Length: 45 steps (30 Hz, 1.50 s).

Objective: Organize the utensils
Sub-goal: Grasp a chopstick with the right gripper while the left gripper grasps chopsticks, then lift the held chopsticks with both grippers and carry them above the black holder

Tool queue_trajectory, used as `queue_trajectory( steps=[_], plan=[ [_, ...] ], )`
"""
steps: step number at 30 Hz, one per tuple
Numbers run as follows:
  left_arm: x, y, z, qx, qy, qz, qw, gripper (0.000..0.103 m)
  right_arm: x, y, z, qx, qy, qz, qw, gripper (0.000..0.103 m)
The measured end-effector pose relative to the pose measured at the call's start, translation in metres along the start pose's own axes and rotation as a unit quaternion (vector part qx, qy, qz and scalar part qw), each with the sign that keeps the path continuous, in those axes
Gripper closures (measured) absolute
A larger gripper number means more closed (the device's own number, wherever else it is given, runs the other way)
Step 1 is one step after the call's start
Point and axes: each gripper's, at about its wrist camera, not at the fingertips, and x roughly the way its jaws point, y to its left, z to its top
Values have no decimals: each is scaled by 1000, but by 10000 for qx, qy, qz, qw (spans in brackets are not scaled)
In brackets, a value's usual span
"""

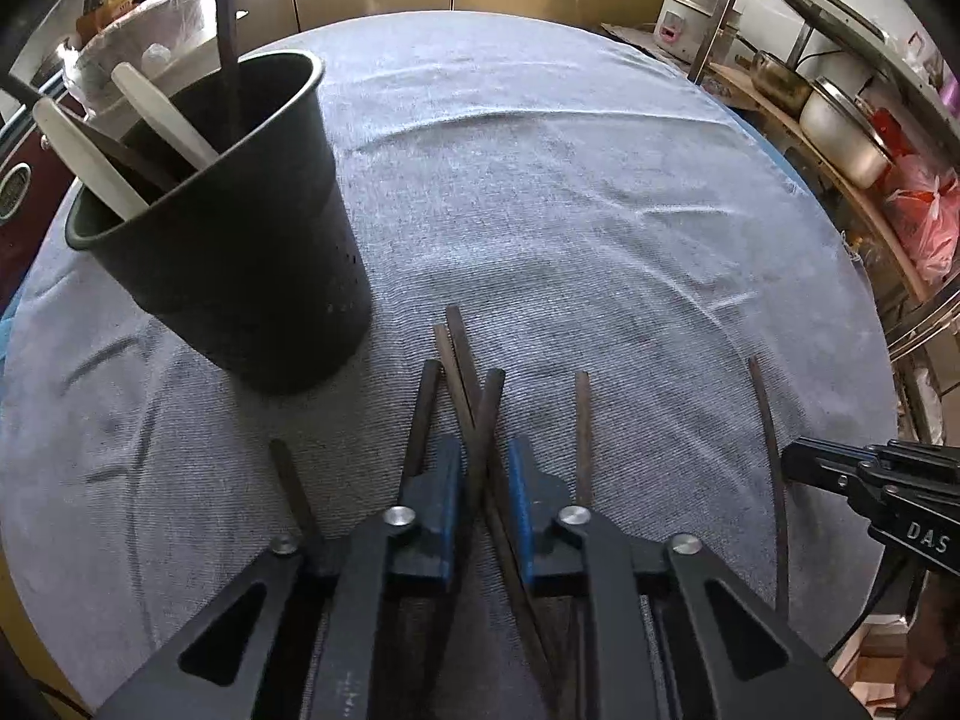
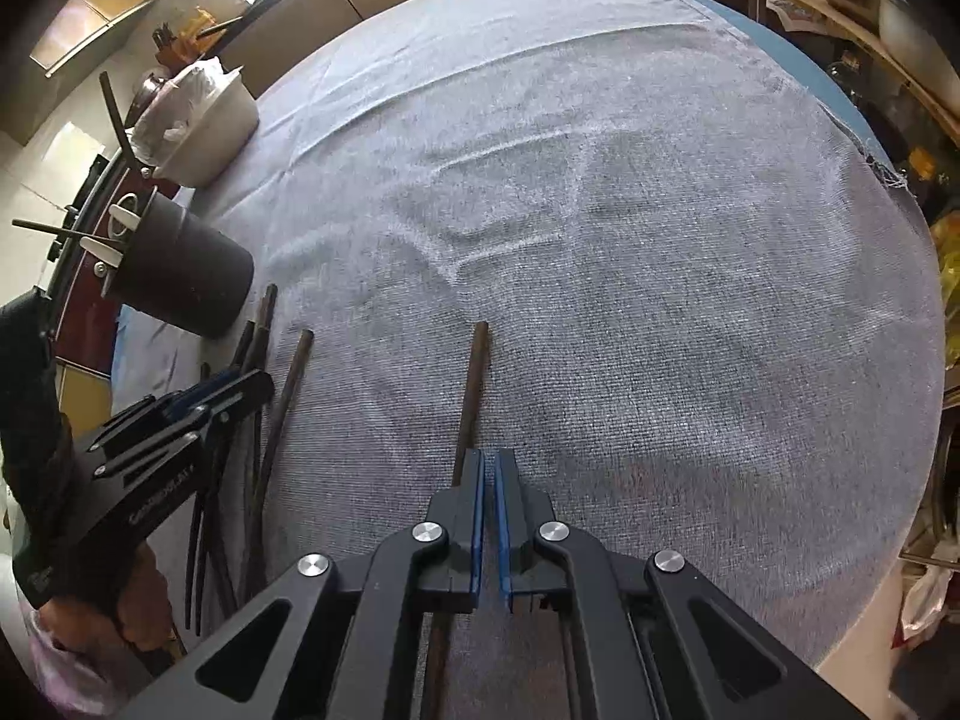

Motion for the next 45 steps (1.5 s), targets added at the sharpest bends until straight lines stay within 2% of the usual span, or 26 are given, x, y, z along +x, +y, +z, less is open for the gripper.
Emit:
queue_trajectory(
  steps=[2, 6, 9, 14, 21, 26, 28, 31, 33, 35, 36, 38, 40, 43, 45],
  plan=[
    [0, 6, 0, -92, -3, -174, 9998, 89, 2, 4, 2, 21, -6, -129, 9999, 97],
    [-5, 17, -5, -257, -37, -424, 9988, 91, 12, 28, 6, -332, -186, -544, 9978, 97],
    [-13, 22, -10, -292, -176, -502, 9982, 95, 13, 34, 6, -343, -286, -634, 9970, 101],
    [-66, 34, -26, -380, -846, -726, 9930, 96, 0, 41, -3, -229, -565, -355, 9975, 103],
    [-148, 54, -52, -647, -1721, -881, 9790, 96, -49, 73, -15, -618, -1467, 132, 9872, 103],
    [-182, 60, -64, -881, -2310, -836, 9653, 96, -91, 94, -33, -860, -2254, 724, 9678, 103],
    [-190, 62, -69, -937, -2494, -766, 9608, 96, -102, 98, -38, -981, -2466, 794, 9609, 103],
    [-195, 65, -76, -1012, -2542, -716, 9592, 97, -98, 95, -35, -1017, -2330, 518, 9658, 103],
    [-195, 69, -81, -1082, -2545, -720, 9583, 97, -92, 80, -32, -753, -2165, 611, 9714, 103],
    [-197, 73, -84, -1098, -2499, -718, 9593, 97, -85, 61, -26, -418, -1961, 884, 9757, 103],
    [-196, 73, -84, -1107, -2462, -691, 9604, 97, -80, 58, -22, -404, -1769, 848, 9797, 103],
    [-191, 76, -85, -1185, -2332, -646, 9630, 97, -69, 54, -16, -354, -1421, 483, 9880, 99],
    [-186, 78, -87, -1249, -2263, -682, 9636, 97, -54, 51, -6, -287, -1090, 361, 9930, 99],
    [-184, 76, -92, -1252, -2188, -662, 9654, 97, -29, 51, 4, -214, -676, 26, 9975, 74],
    [-183, 75, -94, -1252, -2137, -677, 9665, 97, -12, 54, 7, -297, -526, -145, 9981, 73]
  ],
)
